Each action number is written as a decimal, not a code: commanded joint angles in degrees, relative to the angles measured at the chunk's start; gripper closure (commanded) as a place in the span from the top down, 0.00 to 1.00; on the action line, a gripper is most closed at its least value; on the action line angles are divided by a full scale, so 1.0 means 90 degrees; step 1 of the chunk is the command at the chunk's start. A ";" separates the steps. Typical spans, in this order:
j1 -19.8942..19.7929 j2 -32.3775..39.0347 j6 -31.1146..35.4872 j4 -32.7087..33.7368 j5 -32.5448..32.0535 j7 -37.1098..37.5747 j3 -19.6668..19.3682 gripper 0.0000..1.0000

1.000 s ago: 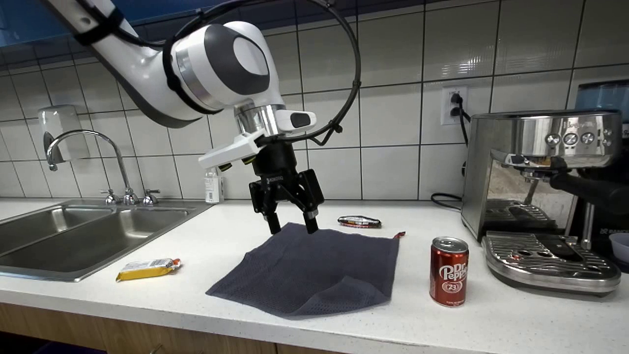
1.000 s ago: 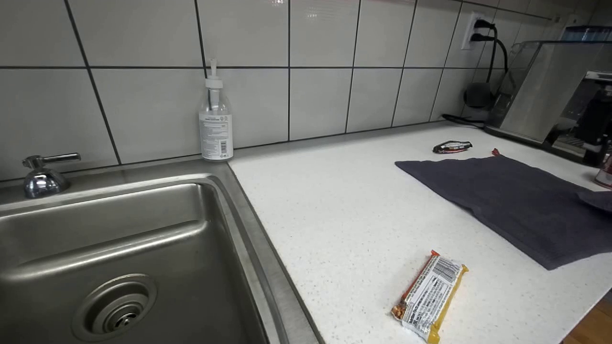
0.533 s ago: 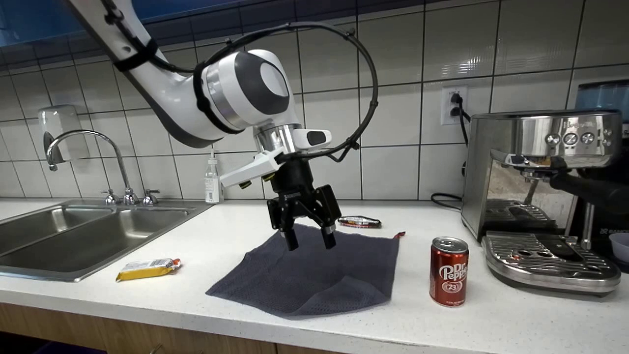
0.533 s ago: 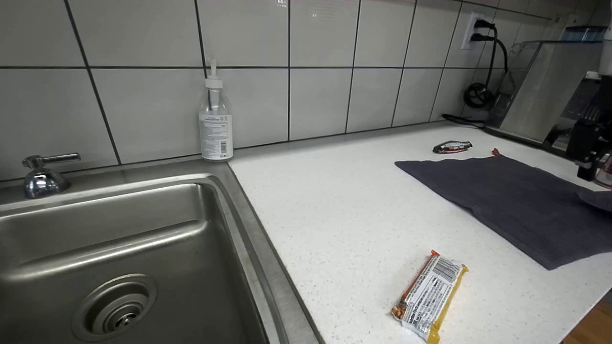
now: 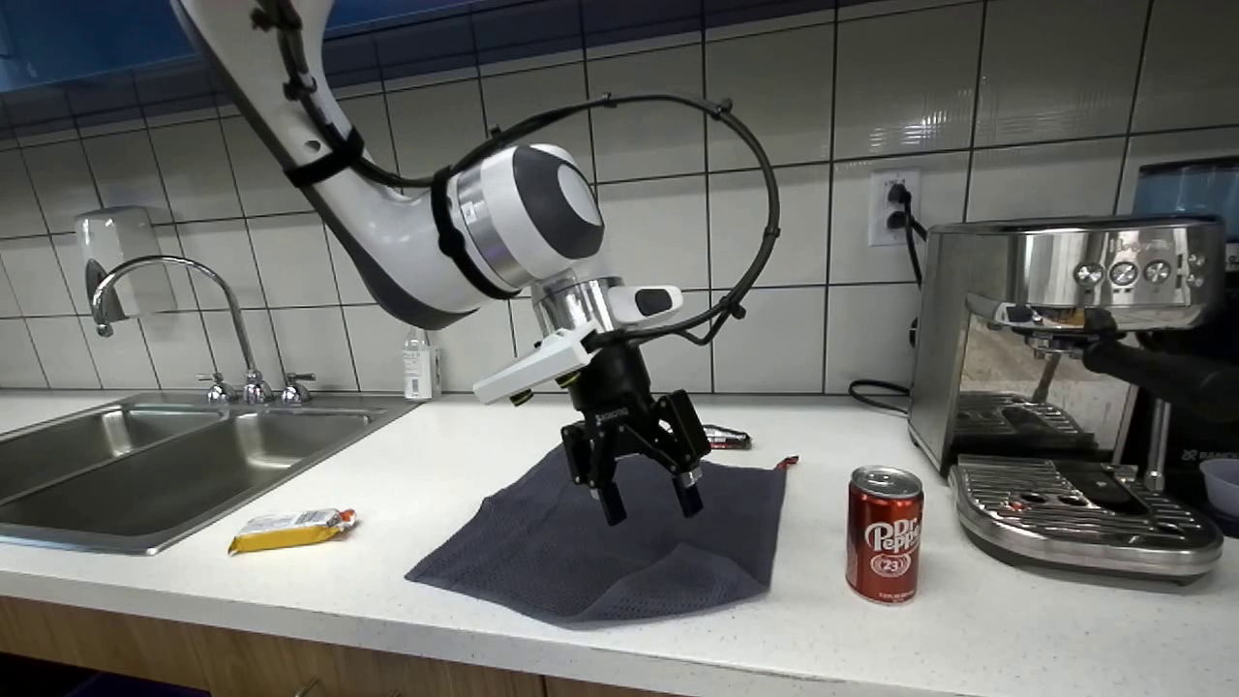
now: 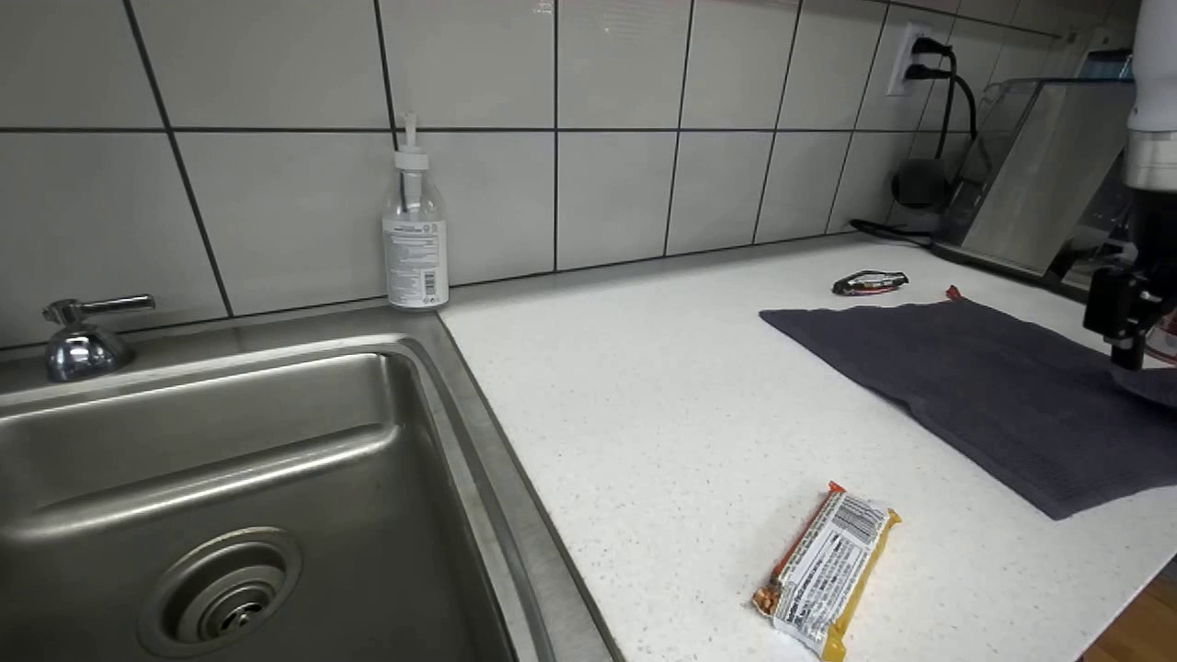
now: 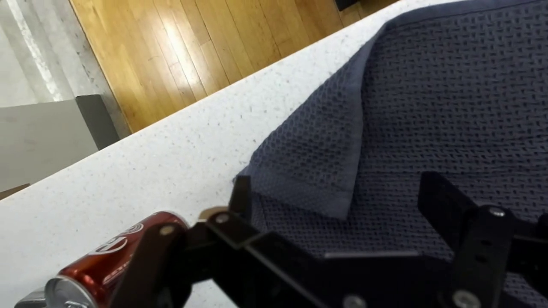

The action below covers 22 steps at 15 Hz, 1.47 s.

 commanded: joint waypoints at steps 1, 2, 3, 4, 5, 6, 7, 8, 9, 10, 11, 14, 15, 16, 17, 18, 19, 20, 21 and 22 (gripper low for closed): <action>0.0151 0.0356 -0.0005 0.0287 -0.0370 0.0352 -0.0178 1.00; 0.0172 0.0418 0.0000 0.0316 -0.0450 0.0418 -0.0209 1.00; 0.0192 0.0478 -0.0003 0.0346 -0.0491 0.0452 -0.0238 1.00; 0.0211 0.0530 -0.0009 0.0371 -0.0510 0.0478 -0.0262 1.00; 0.0228 0.0581 -0.0010 0.0395 -0.0527 0.0493 -0.0279 1.00; 0.0247 0.0636 -0.0004 0.0419 -0.0530 0.0497 -0.0297 1.00; 0.0270 0.0686 0.0020 0.0438 -0.0529 0.0490 -0.0313 1.00; 0.0287 0.0733 0.0051 0.0459 -0.0535 0.0465 -0.0320 1.00; 0.0304 0.0774 0.0084 0.0477 -0.0539 0.0435 -0.0321 1.00; 0.0322 0.0817 0.0140 0.0496 -0.0560 0.0415 -0.0327 1.00; 0.0340 0.0856 0.0182 0.0516 -0.0567 0.0387 -0.0332 1.00; 0.0372 0.0956 0.0340 0.0559 -0.0524 0.0233 -0.0342 1.00; 0.0386 0.0997 0.0376 0.0578 -0.0514 0.0201 -0.0355 1.00; 0.0397 0.1029 0.0387 0.0591 -0.0517 0.0165 -0.0369 1.00; 0.0404 0.1036 0.0387 0.0588 -0.0542 0.0147 -0.0391 1.00; 0.0409 0.1047 0.0393 0.0582 -0.0574 0.0148 -0.0414 1.00; 0.0408 0.1066 0.0400 0.0581 -0.0613 0.0167 -0.0443 1.00; 0.0397 0.1086 0.0387 0.0590 -0.0621 0.0158 -0.0462 1.00; 0.0388 0.1092 0.0390 0.0592 -0.0634 0.0157 -0.0487 1.00; 0.0379 0.1083 0.0386 0.0590 -0.0634 0.0148 -0.0509 1.00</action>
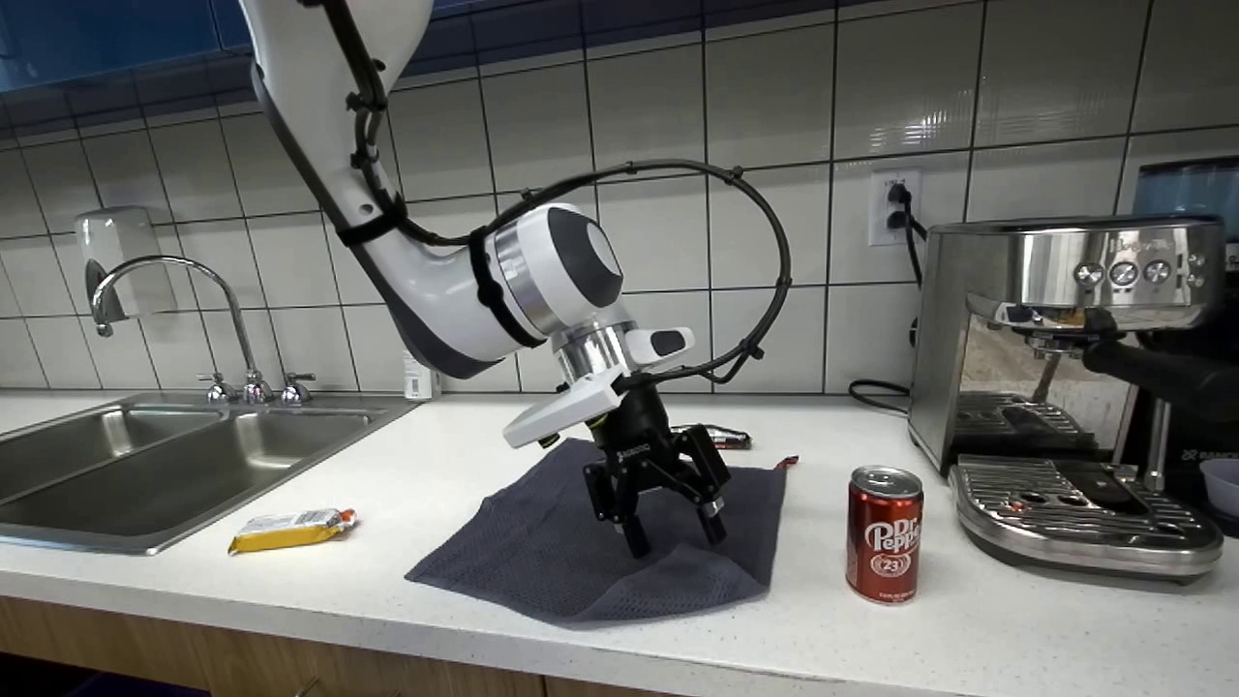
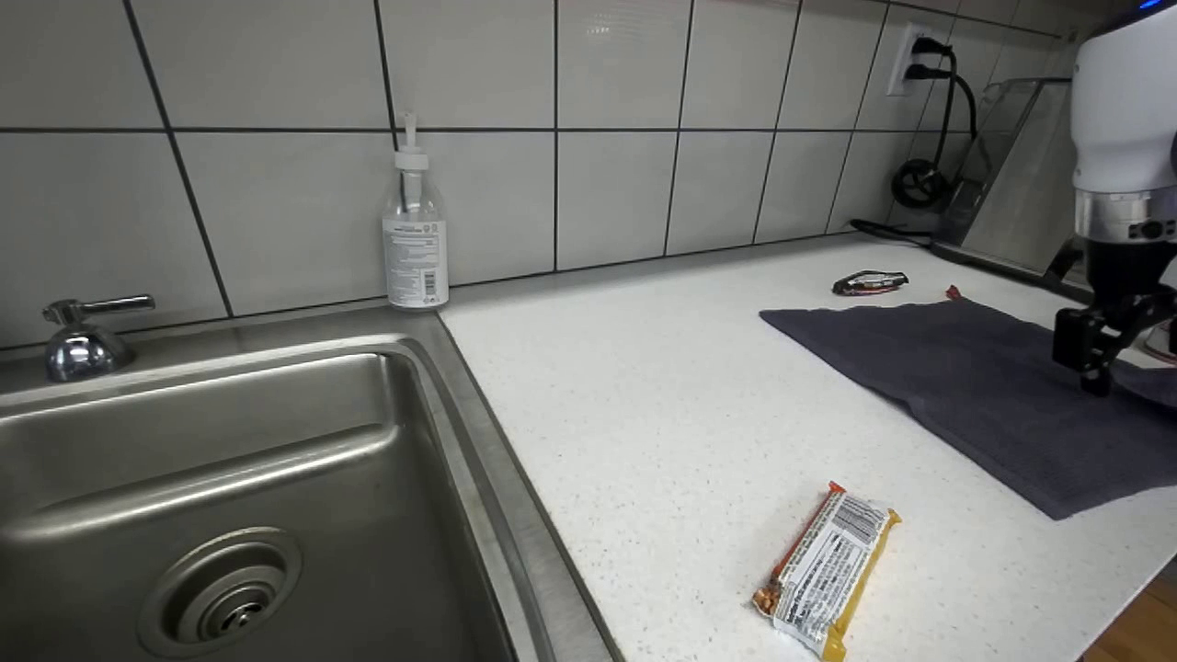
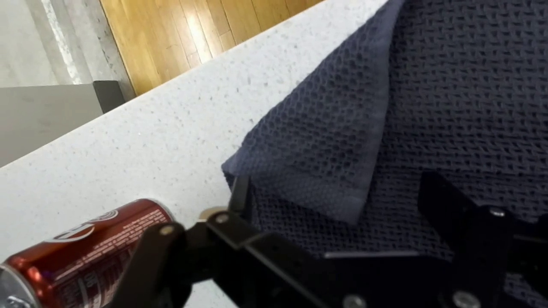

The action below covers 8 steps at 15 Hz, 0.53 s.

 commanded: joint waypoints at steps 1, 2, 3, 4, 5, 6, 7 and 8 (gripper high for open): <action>0.0034 0.0038 0.0028 0.0098 -0.0103 -0.0127 -0.0165 1.00; 0.0032 0.0027 0.0031 0.0090 -0.0111 -0.0128 -0.0189 1.00; 0.0032 0.0025 0.0031 0.0089 -0.0111 -0.0134 -0.0207 1.00; 0.0037 0.0036 0.0032 0.0091 -0.0118 -0.0123 -0.0221 1.00; 0.0037 0.0040 0.0035 0.0089 -0.0113 -0.0124 -0.0231 1.00; 0.0041 0.0040 0.0041 0.0084 -0.0125 -0.0112 -0.0243 1.00; 0.0040 0.0041 0.0047 0.0074 -0.0134 -0.0111 -0.0252 1.00; 0.0040 0.0042 0.0048 0.0069 -0.0145 -0.0106 -0.0263 1.00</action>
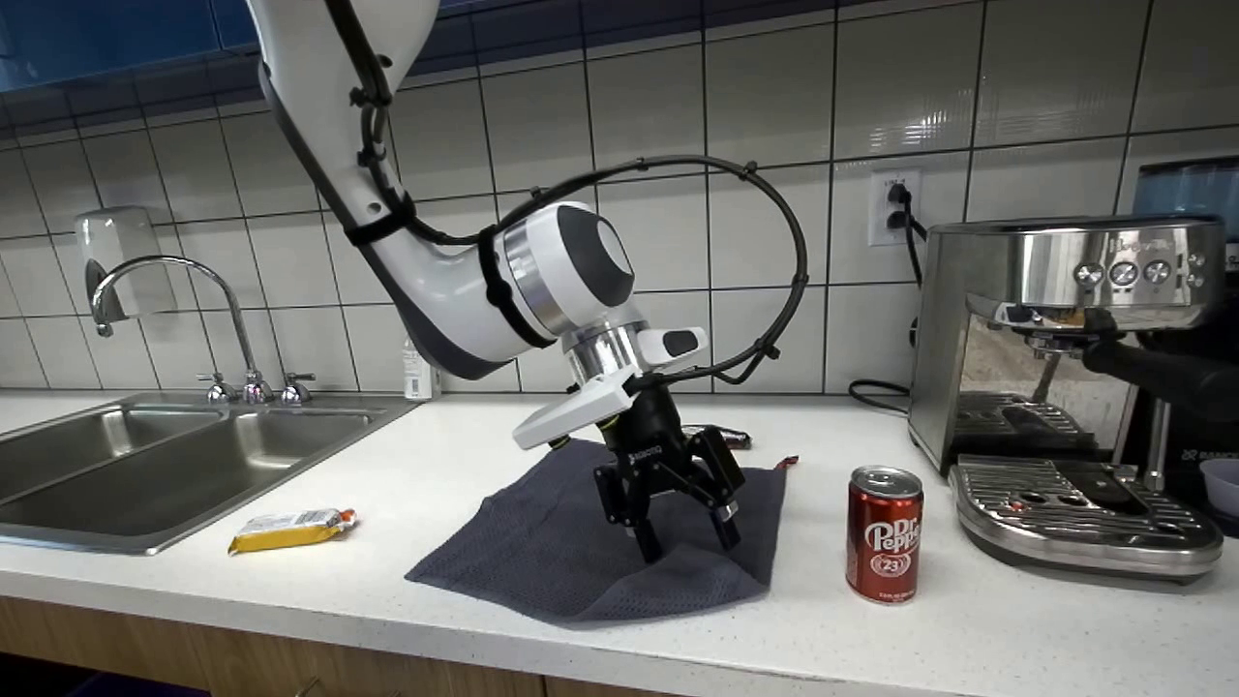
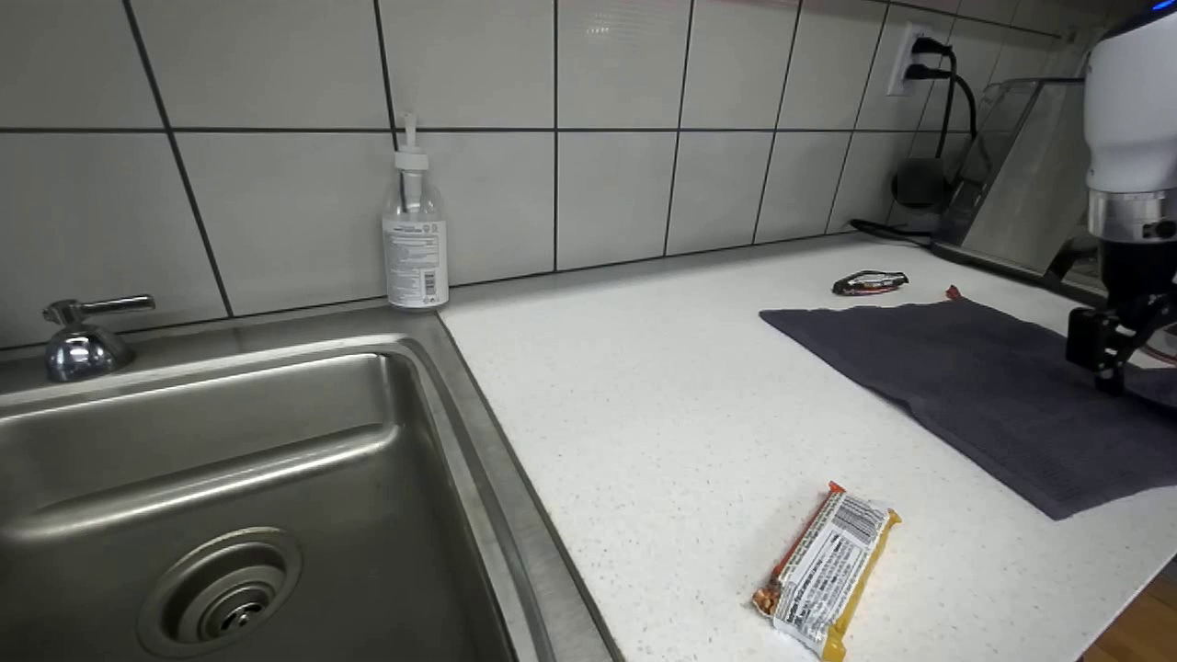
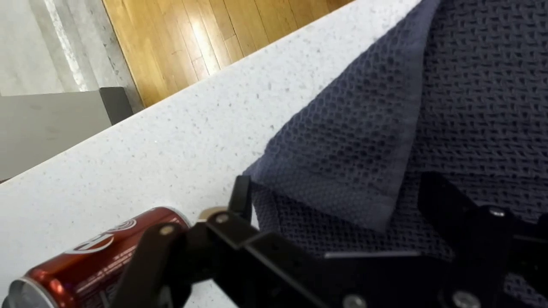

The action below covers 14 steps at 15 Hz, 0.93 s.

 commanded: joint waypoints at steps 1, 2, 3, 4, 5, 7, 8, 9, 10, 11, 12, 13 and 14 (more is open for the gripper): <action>0.0038 0.0042 0.0047 0.0061 -0.0149 -0.0073 -0.0105 1.00; 0.0035 0.0046 0.0043 0.0068 -0.0151 -0.0071 -0.0113 1.00; 0.0033 0.0051 0.0036 0.0073 -0.0153 -0.0065 -0.0123 1.00; 0.0033 0.0056 0.0037 0.0072 -0.0161 -0.0065 -0.0132 1.00; 0.0042 0.0062 0.0050 0.0058 -0.0200 -0.0040 -0.0148 1.00; 0.0038 0.0073 0.0060 0.0043 -0.0224 -0.0032 -0.0161 1.00; 0.0036 0.0081 0.0063 0.0042 -0.0246 -0.0024 -0.0170 1.00; 0.0031 0.0088 0.0058 0.0048 -0.0253 -0.0030 -0.0174 1.00; 0.0030 0.0092 0.0055 0.0055 -0.0262 -0.0032 -0.0178 1.00; 0.0031 0.0093 0.0049 0.0060 -0.0270 -0.0035 -0.0179 1.00; 0.0030 0.0091 0.0044 0.0062 -0.0262 -0.0041 -0.0177 1.00; 0.0031 0.0080 0.0040 0.0059 -0.0247 -0.0047 -0.0171 1.00; 0.0032 0.0073 0.0039 0.0056 -0.0244 -0.0050 -0.0169 1.00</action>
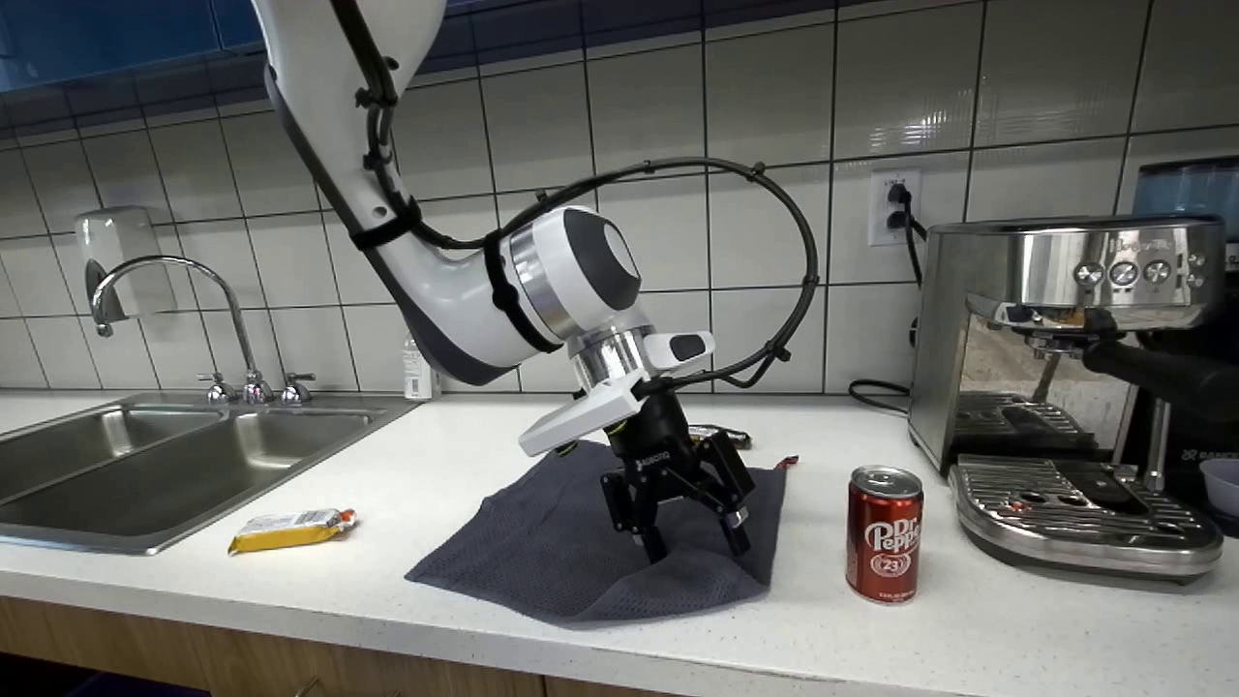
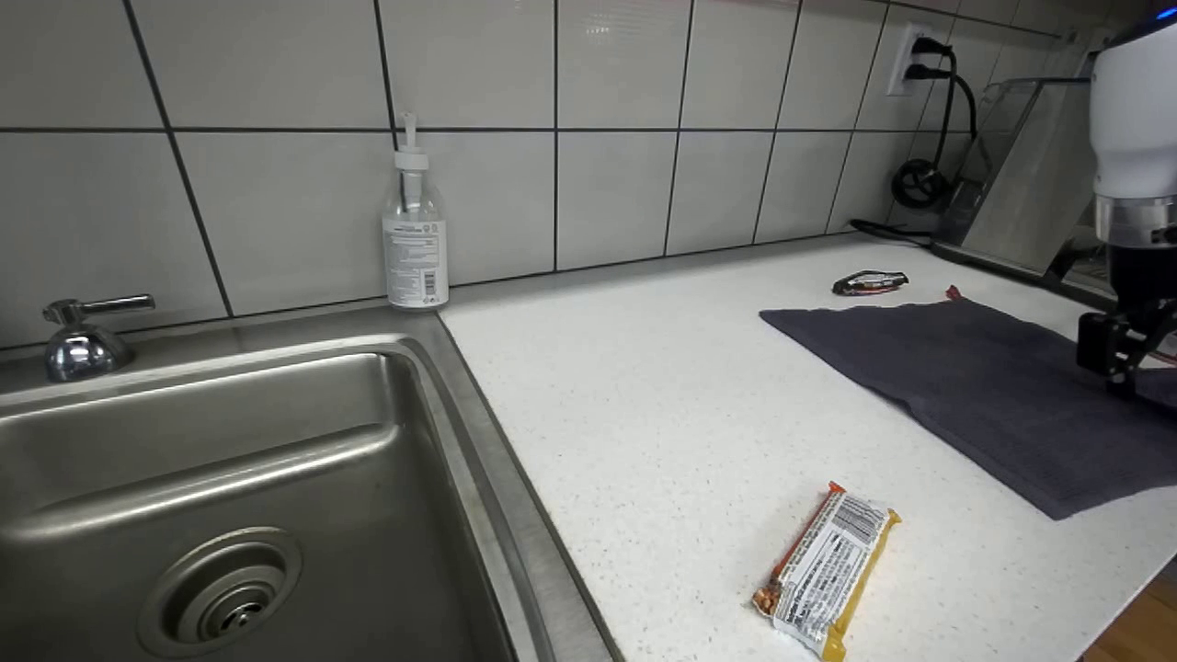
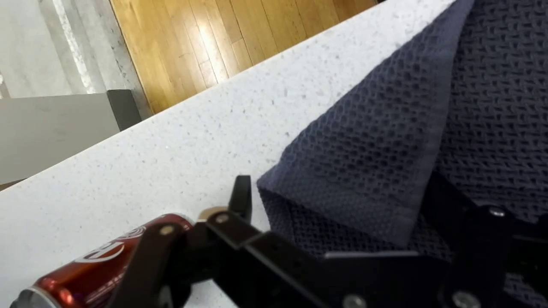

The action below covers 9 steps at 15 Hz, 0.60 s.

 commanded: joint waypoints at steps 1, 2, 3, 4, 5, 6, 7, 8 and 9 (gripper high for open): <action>0.0035 0.0005 0.0044 0.0053 -0.0129 -0.0049 -0.0064 0.99; 0.0038 0.0001 0.0057 0.0050 -0.0143 -0.0041 -0.0067 0.75; 0.0039 -0.0002 0.0060 0.0050 -0.0146 -0.0039 -0.0067 0.75; 0.0040 -0.0005 0.0063 0.0048 -0.0145 -0.0038 -0.0067 0.68; 0.0043 -0.0008 0.0062 0.0043 -0.0152 -0.0034 -0.0069 0.61; 0.0051 -0.0008 0.0058 0.0035 -0.0169 -0.0020 -0.0072 0.53; 0.0057 -0.0012 0.0058 0.0024 -0.0190 -0.0010 -0.0074 0.45; 0.0059 -0.0017 0.0057 0.0016 -0.0204 -0.0007 -0.0074 0.38; 0.0061 -0.0026 0.0057 0.0003 -0.0233 0.0002 -0.0076 0.29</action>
